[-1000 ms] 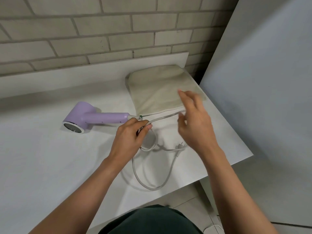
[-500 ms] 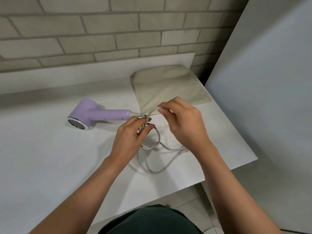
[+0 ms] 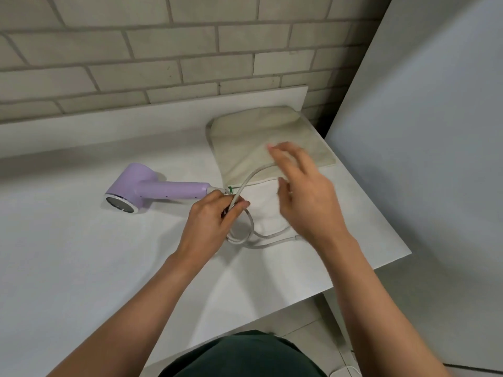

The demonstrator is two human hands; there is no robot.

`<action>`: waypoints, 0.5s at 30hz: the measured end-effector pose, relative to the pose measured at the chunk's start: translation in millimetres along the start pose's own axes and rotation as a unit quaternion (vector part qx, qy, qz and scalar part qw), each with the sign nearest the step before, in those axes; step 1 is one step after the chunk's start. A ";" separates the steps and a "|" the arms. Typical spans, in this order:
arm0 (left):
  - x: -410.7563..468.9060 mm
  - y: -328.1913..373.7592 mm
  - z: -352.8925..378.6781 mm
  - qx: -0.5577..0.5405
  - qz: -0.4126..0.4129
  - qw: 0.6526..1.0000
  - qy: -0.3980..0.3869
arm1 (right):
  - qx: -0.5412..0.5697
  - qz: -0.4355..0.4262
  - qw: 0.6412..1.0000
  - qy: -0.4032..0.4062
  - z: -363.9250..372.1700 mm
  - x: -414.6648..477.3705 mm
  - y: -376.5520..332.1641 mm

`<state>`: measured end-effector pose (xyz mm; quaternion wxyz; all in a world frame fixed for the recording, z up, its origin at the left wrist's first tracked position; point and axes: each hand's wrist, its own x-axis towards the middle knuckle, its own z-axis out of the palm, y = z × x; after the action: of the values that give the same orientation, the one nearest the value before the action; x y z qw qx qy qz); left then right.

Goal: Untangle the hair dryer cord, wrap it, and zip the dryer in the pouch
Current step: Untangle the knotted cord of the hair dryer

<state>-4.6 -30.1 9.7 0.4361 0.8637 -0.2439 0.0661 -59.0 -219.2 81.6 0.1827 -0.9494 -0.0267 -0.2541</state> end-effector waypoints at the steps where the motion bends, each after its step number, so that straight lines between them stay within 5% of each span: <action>1: 0.2 -0.7 -0.3 0.003 0.000 1.000 0.002 | -0.005 -0.058 0.998 -0.026 2.8 -0.4 -8.0; 4: 2.4 -1.0 -1.5 0.037 0.001 0.999 0.004 | -0.051 -0.156 0.984 -0.069 18.3 -1.3 -20.0; 10: 0.0 -4.1 -4.2 0.026 0.006 1.000 -0.004 | -0.098 -0.167 0.975 -0.110 24.8 9.4 -18.6; 15: -3.8 -4.7 -1.4 -0.034 -0.048 0.998 -0.002 | 0.019 -0.074 0.992 0.100 10.8 17.3 -19.4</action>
<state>-5.6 -25.2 6.0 0.4673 0.8592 -0.2053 0.0348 -41.7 -197.9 87.9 0.1830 -0.9110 -0.0828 -0.3601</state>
